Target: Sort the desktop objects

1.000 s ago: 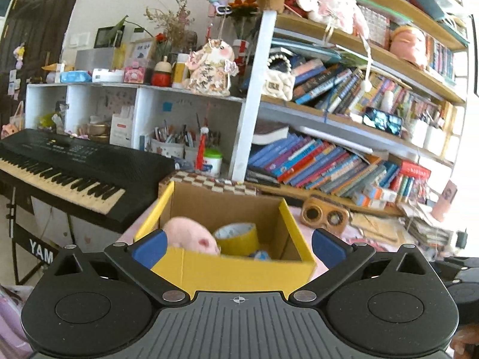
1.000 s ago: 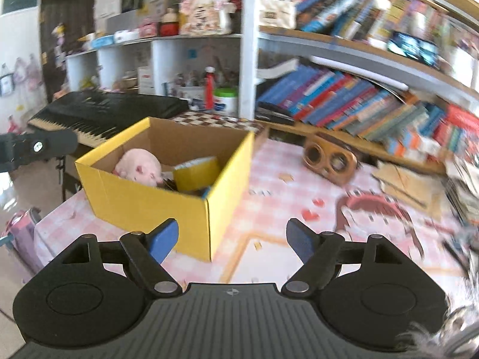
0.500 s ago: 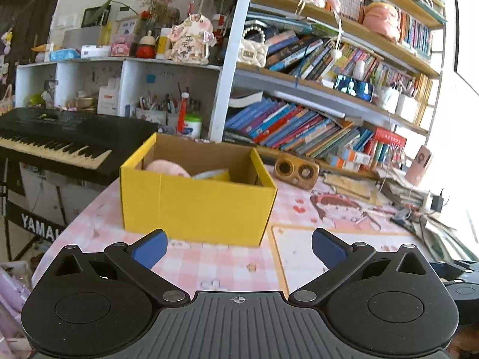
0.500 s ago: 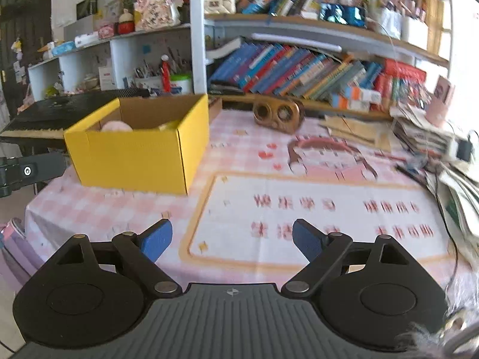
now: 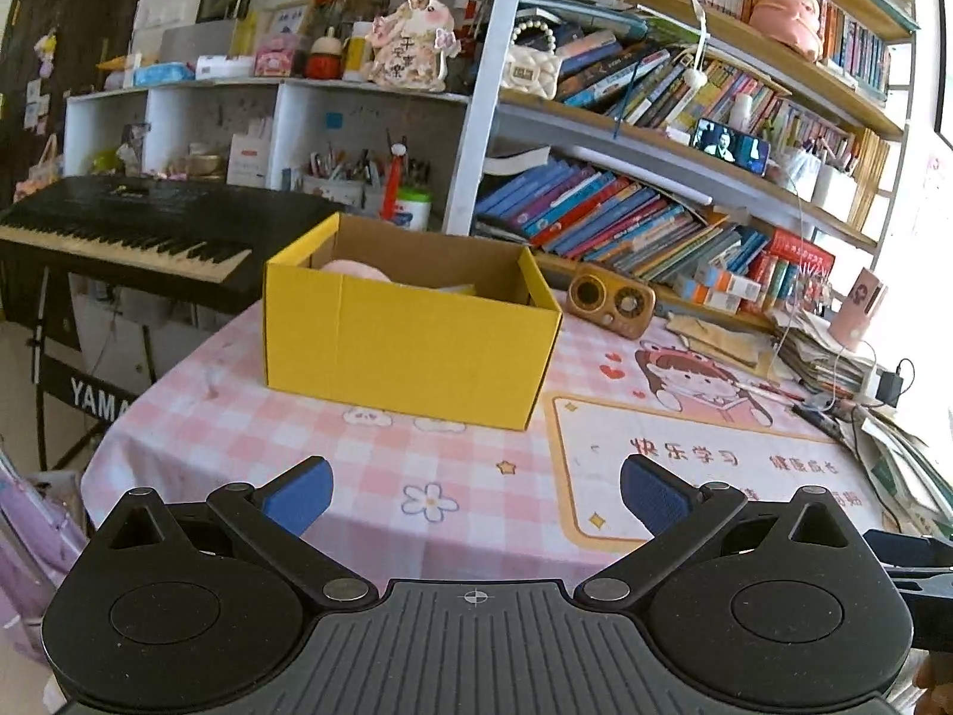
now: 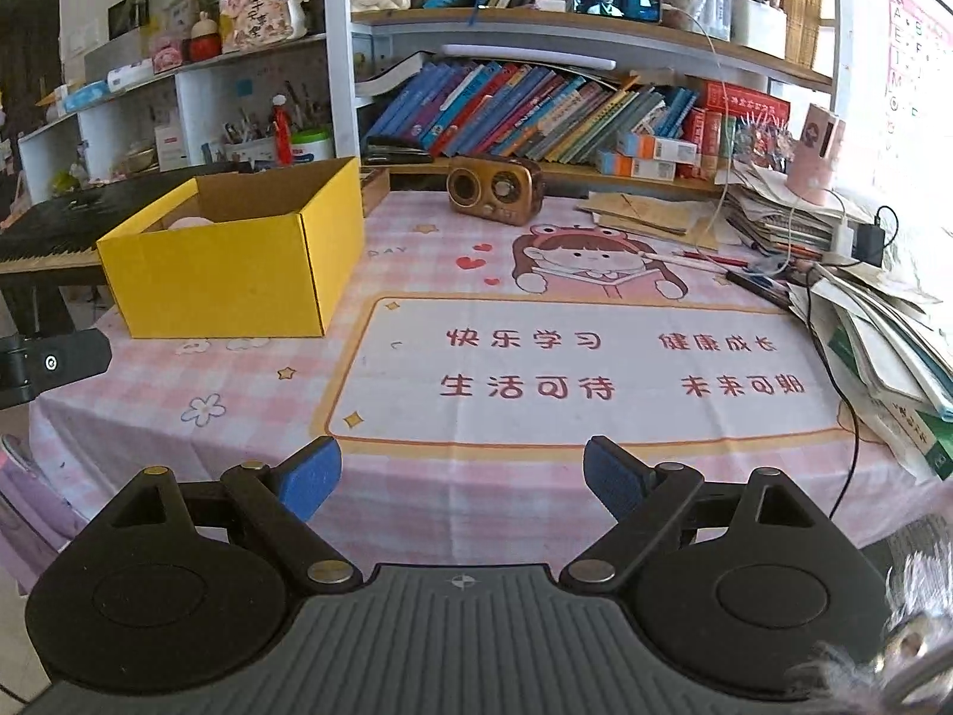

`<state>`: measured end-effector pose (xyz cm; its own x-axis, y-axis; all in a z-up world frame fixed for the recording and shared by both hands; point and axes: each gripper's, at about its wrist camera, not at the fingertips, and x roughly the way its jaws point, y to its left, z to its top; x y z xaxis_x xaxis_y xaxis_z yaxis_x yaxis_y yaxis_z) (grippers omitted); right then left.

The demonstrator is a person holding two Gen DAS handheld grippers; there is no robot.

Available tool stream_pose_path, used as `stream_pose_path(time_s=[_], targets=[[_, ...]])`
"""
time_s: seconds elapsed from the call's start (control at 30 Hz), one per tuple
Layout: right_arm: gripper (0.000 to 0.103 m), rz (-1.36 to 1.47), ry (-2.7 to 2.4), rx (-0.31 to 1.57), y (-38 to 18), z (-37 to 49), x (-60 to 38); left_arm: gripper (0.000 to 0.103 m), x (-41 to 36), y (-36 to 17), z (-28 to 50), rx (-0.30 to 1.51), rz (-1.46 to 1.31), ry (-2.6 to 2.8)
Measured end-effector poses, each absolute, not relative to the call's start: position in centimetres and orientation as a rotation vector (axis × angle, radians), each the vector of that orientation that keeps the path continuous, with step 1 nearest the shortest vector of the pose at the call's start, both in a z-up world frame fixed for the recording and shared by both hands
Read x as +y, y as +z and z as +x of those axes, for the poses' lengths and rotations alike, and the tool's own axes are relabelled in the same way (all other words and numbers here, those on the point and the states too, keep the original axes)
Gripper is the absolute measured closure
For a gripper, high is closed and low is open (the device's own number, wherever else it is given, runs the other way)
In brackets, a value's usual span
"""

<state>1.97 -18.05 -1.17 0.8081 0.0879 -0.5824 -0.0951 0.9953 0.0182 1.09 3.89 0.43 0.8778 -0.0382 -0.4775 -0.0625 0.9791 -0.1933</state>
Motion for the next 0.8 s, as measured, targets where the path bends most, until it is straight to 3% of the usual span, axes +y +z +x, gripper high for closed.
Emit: stream_pose_path(time_s=[0.27, 0.8], targets=[[0.015, -0.005, 0.103, 0.623, -1.0, 2.1, -18.2, 0.0, 2.9, 0.0, 1.8, 0.596, -0.143, 0.002], [0.014, 0.003, 0.093, 0.645, -1.4, 2.1, -18.9, 0.0, 1.7, -0.1, 1.8, 0.596, -0.14, -0.044]])
